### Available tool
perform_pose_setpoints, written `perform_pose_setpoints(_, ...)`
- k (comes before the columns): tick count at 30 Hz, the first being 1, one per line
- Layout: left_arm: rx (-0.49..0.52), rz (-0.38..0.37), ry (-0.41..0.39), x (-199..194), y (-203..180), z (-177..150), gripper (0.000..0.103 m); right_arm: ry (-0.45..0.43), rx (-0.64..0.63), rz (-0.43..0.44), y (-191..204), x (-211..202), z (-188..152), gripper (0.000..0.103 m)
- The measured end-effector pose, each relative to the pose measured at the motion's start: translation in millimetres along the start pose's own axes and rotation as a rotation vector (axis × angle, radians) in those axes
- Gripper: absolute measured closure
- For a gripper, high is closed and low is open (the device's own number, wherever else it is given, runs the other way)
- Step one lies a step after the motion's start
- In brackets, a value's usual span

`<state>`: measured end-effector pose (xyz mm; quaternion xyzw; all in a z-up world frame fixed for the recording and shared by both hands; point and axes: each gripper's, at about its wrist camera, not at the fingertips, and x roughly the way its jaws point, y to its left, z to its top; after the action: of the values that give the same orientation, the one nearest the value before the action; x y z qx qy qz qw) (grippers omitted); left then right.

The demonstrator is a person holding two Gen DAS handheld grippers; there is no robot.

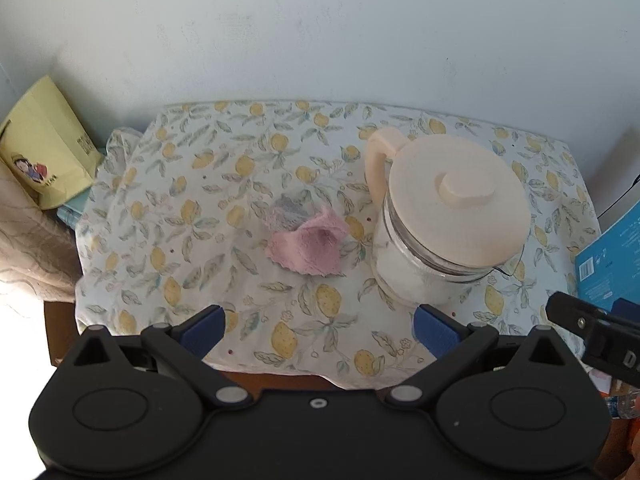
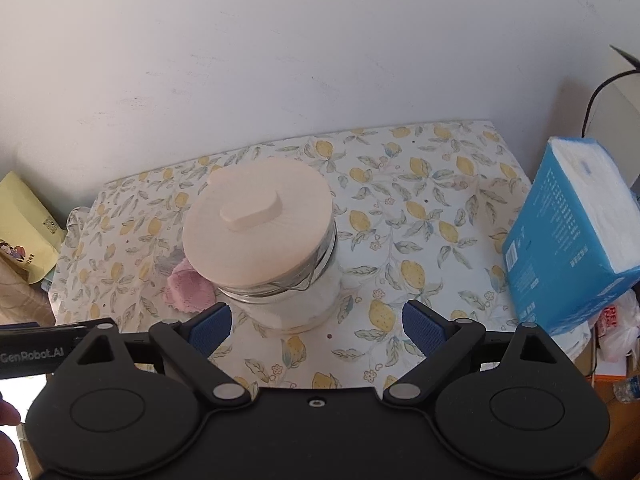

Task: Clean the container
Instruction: 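Move the right tool to the cream jar lid knob while the left tool approaches the pink cloth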

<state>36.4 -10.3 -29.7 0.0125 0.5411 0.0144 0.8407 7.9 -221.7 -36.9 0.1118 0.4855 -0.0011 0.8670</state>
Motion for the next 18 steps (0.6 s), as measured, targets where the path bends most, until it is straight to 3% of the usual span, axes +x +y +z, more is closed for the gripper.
perform_pose_setpoints(6,0.044,0.035,-0.024,10,-1,3,0.000,0.006,-0.030,0.019,-5,2,-2,0.007)
perform_pose_setpoints(7,0.052,0.041,-0.028,11,-2,4,0.000,-0.001,-0.031,0.060,-11,0,-1,0.007)
perform_pose_setpoints(18,0.175,0.037,-0.086,36,-14,7,0.000,-0.032,-0.071,0.135,-37,1,13,0.007)
